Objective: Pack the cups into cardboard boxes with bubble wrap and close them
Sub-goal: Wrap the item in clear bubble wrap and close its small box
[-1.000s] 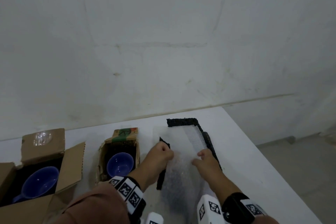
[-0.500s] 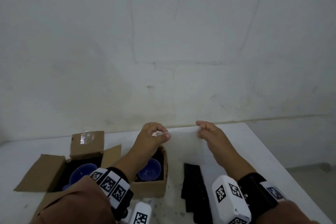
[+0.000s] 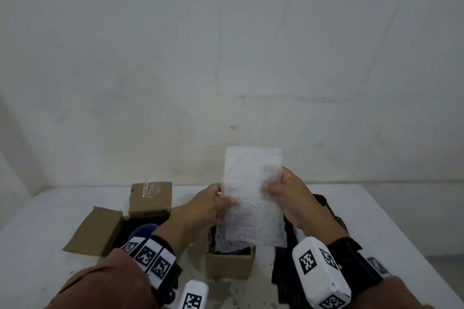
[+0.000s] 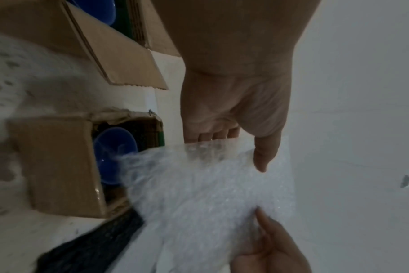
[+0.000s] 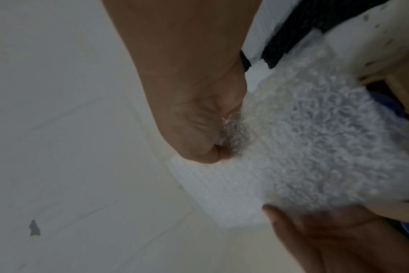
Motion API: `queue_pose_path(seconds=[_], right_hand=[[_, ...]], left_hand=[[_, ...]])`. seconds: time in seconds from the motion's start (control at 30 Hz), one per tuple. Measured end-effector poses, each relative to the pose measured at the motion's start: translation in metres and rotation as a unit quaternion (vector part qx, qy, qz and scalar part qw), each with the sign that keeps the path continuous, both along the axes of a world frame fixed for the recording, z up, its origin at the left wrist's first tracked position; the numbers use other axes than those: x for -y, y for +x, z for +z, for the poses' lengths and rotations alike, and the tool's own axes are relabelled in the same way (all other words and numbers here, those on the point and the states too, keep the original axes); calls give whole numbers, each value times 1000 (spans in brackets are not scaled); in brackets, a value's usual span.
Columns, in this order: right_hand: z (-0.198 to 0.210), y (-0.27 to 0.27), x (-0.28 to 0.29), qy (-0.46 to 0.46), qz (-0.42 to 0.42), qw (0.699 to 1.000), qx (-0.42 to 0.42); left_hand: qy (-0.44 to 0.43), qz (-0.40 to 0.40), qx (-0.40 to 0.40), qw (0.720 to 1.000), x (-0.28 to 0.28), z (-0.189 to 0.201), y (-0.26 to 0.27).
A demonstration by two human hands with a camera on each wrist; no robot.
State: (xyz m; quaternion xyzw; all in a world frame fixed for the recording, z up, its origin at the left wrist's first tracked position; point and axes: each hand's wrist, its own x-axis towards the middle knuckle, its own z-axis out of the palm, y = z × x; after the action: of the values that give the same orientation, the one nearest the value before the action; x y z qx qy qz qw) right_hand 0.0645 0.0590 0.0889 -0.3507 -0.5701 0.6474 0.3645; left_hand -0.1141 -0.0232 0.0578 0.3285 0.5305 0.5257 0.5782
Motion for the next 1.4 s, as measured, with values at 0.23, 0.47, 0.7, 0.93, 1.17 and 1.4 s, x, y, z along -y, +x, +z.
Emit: queue_pose_path(seconds=[0.23,0.47,0.7,0.93,1.17,1.4], right_hand=[[-22,-8,8,-99,98,987,84],[-28,-8,7,-96,91,989,62],[-37,-14,2,-60,16,984,168],[-54,-23,-10,-99,50,959,259],[-85,-37,-19,191,147,837,491],[-98,-49,-14,392,109,690,599]], left_hand=[[7,24,47,999,7,-7,-11],[4,28,82,996,11,-13,-24],[-96,1,71,993,9,-11,-36],[-122,-9,-295,948,-10,-36,-33],[-89,-66,-534,838,-32,-51,-21],[-45,-148,-752,640,-27,-65,-14]])
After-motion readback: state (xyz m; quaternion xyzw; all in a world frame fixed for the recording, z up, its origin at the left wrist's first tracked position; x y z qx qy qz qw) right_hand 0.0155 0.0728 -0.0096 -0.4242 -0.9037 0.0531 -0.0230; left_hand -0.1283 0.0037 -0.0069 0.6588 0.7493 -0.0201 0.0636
